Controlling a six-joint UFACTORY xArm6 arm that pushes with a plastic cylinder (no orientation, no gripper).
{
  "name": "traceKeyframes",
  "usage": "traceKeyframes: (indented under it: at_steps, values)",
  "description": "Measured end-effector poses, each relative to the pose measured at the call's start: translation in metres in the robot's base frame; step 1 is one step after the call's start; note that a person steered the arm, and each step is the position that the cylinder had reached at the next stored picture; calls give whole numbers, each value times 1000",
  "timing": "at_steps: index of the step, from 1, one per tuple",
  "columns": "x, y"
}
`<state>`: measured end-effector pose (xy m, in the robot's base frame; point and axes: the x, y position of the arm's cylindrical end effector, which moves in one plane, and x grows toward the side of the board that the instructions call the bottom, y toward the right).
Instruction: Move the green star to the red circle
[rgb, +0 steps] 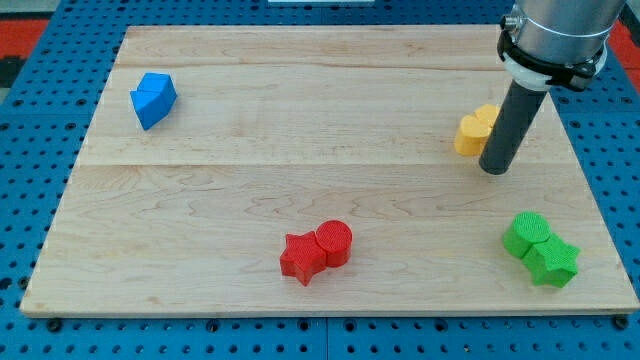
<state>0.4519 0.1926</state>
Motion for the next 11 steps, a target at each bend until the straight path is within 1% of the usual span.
traceKeyframes:
  at_steps: [2,3,4,5,6,7,9,10,11]
  values:
    - [4,-1]
    - [19,34]
    - [67,74]
    - [113,76]
    - [135,51]
    - [136,14]
    - [139,-7]
    - [139,-64]
    - [139,-76]
